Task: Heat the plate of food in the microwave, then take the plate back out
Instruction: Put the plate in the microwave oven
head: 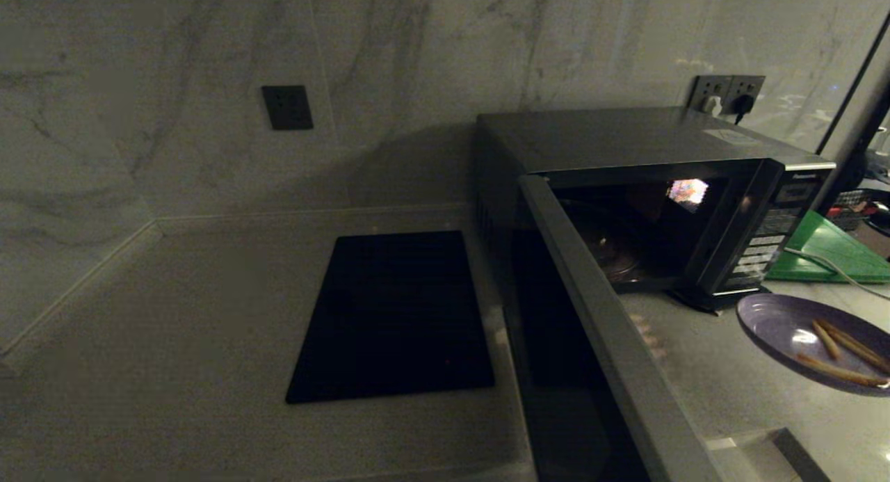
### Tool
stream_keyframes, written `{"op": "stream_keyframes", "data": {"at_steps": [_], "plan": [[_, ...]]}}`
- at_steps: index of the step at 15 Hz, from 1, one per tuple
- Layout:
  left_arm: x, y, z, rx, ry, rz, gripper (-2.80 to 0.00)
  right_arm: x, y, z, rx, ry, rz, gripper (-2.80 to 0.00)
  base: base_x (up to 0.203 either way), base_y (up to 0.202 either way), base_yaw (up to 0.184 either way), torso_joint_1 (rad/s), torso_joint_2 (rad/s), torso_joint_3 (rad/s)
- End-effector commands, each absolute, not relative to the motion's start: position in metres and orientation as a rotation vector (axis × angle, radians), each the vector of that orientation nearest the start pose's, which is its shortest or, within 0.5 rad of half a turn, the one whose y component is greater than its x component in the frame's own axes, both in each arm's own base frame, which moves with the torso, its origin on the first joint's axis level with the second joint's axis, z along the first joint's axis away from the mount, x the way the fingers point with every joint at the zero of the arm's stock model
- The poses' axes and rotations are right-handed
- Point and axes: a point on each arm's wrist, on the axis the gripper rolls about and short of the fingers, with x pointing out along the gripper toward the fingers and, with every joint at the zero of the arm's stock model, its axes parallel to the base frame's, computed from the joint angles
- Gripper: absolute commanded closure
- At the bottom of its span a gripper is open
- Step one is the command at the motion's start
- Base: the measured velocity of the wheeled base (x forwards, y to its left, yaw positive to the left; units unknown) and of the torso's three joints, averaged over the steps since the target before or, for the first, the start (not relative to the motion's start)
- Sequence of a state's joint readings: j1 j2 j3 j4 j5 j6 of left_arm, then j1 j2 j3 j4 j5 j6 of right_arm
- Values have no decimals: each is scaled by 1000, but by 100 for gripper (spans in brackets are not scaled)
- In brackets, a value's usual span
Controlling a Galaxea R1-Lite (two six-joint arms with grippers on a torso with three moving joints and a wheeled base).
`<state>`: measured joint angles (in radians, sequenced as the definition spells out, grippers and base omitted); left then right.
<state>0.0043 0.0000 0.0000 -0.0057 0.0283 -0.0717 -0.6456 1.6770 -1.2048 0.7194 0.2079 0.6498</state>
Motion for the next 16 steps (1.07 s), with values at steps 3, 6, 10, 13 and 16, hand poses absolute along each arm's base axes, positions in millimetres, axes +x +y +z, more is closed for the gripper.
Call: {"op": "stream_keyframes", "data": {"at_steps": [3, 6, 10, 13, 16], "plan": [[-23, 1, 76, -72, -6, 34, 0, 224, -106, 205, 965, 987, -577, 0, 0, 0, 0, 0, 0, 0], [-23, 1, 76, -72, -6, 34, 0, 235, -78, 208, 922, 1017, -485, 0, 0, 0, 0, 0, 0, 0], [-23, 1, 76, -72, -6, 34, 0, 266, -41, 218, 968, 987, -404, 0, 0, 0, 0, 0, 0, 0], [-23, 1, 76, -74, -6, 34, 0, 300, -24, 214, 1028, 958, -426, 0, 0, 0, 0, 0, 0, 0], [-23, 1, 76, -72, -6, 34, 0, 335, -10, 201, 1038, 938, -460, 0, 0, 0, 0, 0, 0, 0]]}}
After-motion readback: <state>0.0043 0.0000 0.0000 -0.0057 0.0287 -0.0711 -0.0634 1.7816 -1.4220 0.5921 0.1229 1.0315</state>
